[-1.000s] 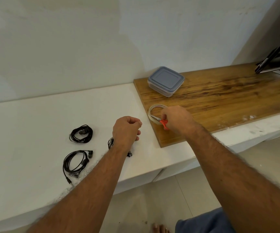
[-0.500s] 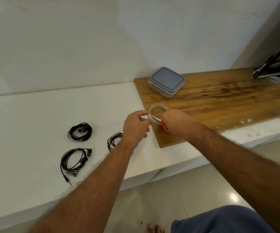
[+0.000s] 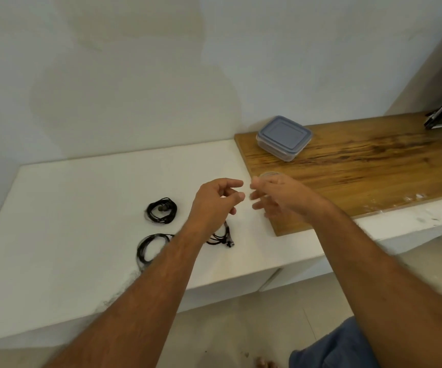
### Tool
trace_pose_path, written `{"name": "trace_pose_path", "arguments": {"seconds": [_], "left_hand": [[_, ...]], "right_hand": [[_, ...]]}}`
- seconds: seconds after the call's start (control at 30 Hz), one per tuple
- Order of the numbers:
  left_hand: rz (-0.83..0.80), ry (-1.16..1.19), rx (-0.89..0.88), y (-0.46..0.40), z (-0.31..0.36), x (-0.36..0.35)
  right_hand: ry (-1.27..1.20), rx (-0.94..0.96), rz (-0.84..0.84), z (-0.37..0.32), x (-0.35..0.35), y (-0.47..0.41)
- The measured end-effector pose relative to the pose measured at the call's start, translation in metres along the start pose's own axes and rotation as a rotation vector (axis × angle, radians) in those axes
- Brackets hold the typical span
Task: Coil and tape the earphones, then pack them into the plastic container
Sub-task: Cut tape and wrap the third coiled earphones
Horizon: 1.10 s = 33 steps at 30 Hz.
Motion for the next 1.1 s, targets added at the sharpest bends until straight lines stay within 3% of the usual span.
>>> {"name": "trace_pose_path", "arguments": {"seconds": [0.1,0.27,0.47,0.7,0.77,0.9,1.0,1.1], "left_hand": [[0.010,0.027,-0.011,0.013,0.001,0.026],[0.111,0.017,0.019,0.027,-0.011,0.072],[0.334,0.028,0.095,0.031,-0.033,0.116],[0.301,0.009,0.121,0.012,-0.042,0.139],[0.368,-0.002,0.157,0.004,-0.053,0.148],[0.453,-0.343,0.191,-0.011,-0.076,0.161],[0.377,-0.623,0.217,-0.020,-0.084,0.153],[0.285,-0.762,0.243,-0.027,-0.091,0.143]], "right_hand": [[-0.169,-0.048,-0.163,-0.006,-0.029,0.000],[-0.280,0.016,-0.190,-0.019,-0.073,-0.013],[-0.015,0.198,-0.030,-0.045,-0.117,-0.029],[0.181,0.357,0.176,-0.051,-0.135,-0.042],[0.193,0.400,0.263,-0.050,-0.130,-0.044],[0.333,0.438,0.310,-0.044,-0.114,-0.049],[0.430,0.444,0.264,-0.038,-0.108,-0.052],[0.476,0.446,0.252,-0.034,-0.106,-0.053]]}}
Point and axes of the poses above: each hand's wrist, its own y-axis away from the middle knuckle, its own x-axis out of the back of the hand, z = x × y, the point moved 2 cm from there along -y, towards the middle knuckle, and after that the axes turned 4 degrees about -y, right-handed, at the moved point
